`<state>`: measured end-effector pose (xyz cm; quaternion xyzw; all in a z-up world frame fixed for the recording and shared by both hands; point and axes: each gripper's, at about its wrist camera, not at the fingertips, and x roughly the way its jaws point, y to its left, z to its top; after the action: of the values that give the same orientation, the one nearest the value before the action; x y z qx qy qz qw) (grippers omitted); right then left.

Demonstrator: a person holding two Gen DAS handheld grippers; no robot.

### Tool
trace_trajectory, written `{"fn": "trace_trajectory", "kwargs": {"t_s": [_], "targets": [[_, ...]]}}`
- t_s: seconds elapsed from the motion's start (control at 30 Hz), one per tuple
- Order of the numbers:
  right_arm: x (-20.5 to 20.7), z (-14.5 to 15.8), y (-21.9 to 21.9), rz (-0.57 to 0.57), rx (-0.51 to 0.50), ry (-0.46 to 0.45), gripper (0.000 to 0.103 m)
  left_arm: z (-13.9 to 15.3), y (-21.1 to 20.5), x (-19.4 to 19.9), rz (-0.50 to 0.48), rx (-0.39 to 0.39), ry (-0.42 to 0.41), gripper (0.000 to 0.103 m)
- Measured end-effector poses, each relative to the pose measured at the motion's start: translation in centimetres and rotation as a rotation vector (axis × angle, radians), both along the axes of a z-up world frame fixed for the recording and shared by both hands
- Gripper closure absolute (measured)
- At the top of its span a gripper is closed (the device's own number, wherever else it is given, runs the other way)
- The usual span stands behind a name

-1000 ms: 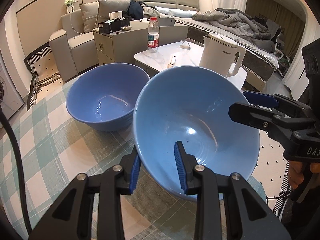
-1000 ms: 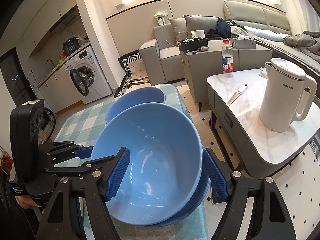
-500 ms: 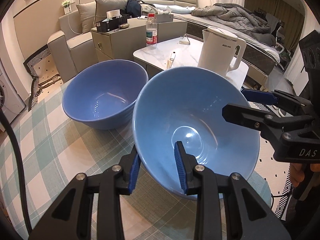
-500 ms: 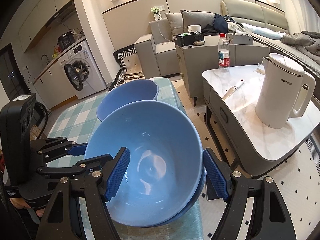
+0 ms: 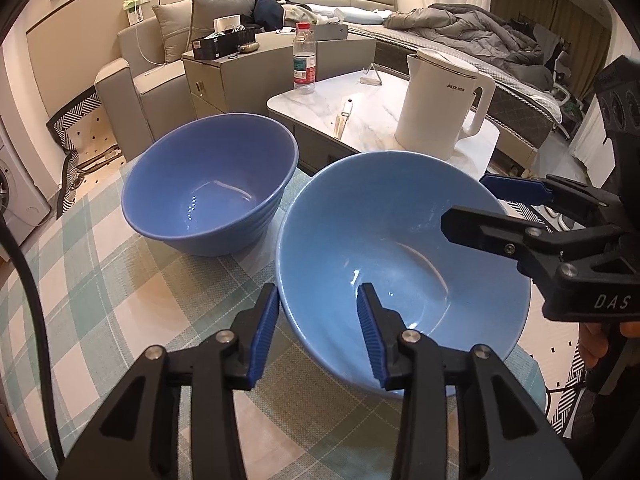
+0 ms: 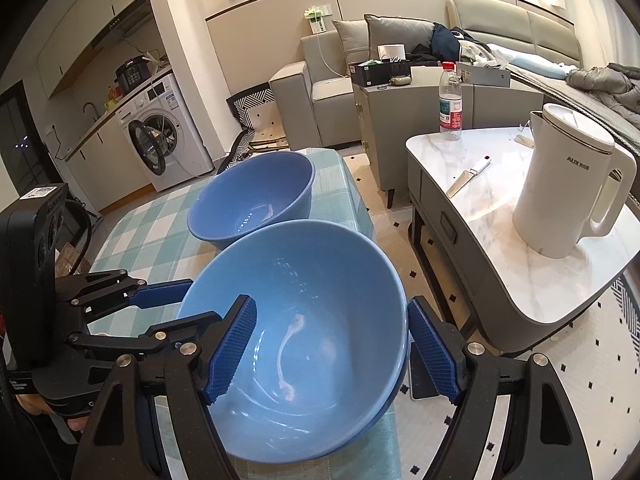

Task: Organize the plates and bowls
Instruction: 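Open the left gripper to release the nested blue bowl's rim, then withdraw the left gripper toward the standalone blue bowl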

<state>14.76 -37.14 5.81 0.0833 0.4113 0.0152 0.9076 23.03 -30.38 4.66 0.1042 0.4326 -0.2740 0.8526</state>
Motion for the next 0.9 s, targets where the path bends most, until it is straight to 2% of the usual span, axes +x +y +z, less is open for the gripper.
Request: {"fn": "trace_trajectory", "kwargs": {"t_s": [0.17, 0.5, 0.7, 0.87, 0.9], "targets": [[0.2, -0.2, 0.2, 0.016, -0.007, 0.006, 0.018, 0.0, 0.2, 0.1, -0.006, -0.017, 0.021, 0.048], [0.6, -0.4, -0.3, 0.01, -0.01, 0.02, 0.015, 0.5, 1.5, 0.6, 0.019, -0.063, 0.04, 0.046], [1.0, 0.3, -0.7, 0.017, -0.015, 0.0, 0.013, 1.0, 3.4, 1.3, 0.066, -0.086, 0.035, 0.044], [1.6, 1.6, -0.6, 0.04, -0.018, -0.024, 0.012, 1.6, 5.2, 1.9, 0.109, -0.111, 0.014, 0.023], [1.9, 1.8, -0.6, 0.046, -0.017, -0.026, 0.011, 1.7, 5.5, 2.1, 0.116, -0.114, 0.008, 0.023]]}}
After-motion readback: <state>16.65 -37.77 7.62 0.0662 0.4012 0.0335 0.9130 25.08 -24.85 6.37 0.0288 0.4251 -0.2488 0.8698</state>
